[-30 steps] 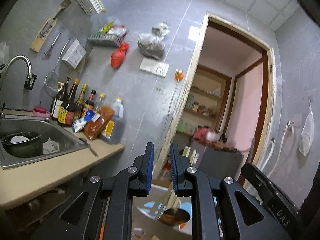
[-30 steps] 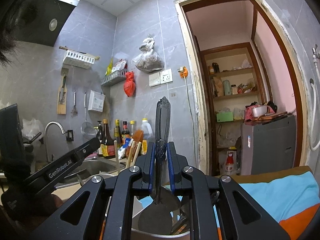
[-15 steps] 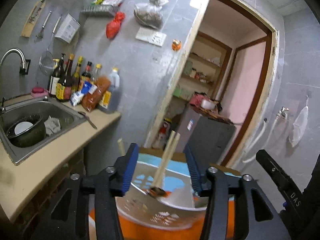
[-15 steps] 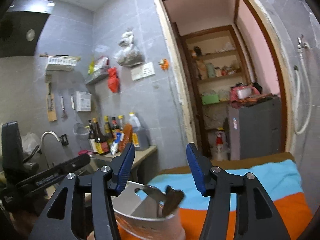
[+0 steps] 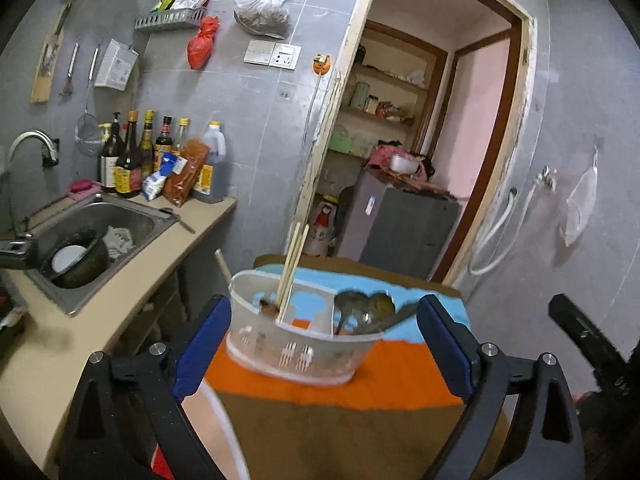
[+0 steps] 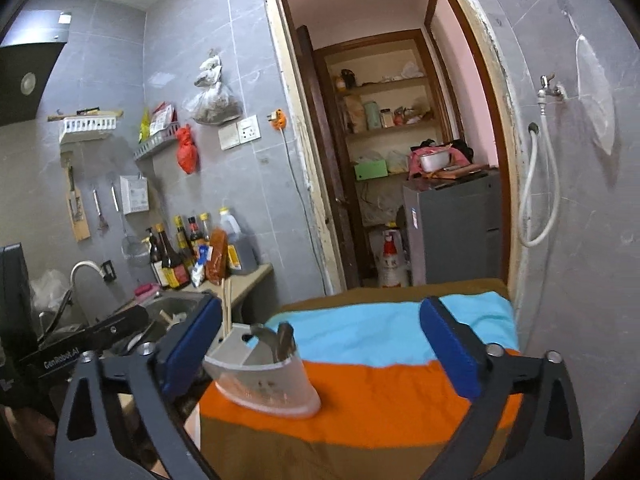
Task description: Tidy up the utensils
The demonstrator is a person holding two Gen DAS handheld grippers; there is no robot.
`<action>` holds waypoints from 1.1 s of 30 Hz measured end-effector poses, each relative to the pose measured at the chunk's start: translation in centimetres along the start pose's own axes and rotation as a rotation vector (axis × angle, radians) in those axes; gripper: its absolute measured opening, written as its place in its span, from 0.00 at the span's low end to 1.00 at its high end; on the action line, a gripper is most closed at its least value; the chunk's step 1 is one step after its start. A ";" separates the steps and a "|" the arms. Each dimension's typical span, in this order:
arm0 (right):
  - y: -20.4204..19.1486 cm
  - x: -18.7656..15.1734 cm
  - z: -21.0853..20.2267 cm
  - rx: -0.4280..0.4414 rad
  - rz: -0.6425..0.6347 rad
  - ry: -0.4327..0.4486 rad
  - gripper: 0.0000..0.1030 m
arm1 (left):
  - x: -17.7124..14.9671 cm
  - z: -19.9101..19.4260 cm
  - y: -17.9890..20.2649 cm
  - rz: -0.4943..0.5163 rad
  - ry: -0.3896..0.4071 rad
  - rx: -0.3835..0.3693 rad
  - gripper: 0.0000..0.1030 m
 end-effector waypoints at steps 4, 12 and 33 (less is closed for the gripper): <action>0.9 -0.3 -4.2 -0.010 -0.040 -0.023 1.00 | -1.6 -2.9 1.9 0.047 -0.017 0.053 0.89; 2.4 -2.0 -11.6 -0.061 -0.048 -0.043 1.00 | -5.3 -8.7 4.7 0.097 -0.021 0.077 0.89; 3.3 -5.5 -18.3 -0.071 -0.060 -0.056 1.00 | -10.4 -14.1 8.1 0.128 -0.021 0.059 0.89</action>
Point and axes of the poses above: each gripper's, at about its wrist camera, not at the fingertips, and z roughly the way its jaws point, y to its right, x to its top, the point moved 3 cm from there along z, roughly the way its jaws point, and after that the axes turned 8 degrees about -x, right-handed, at the moved point
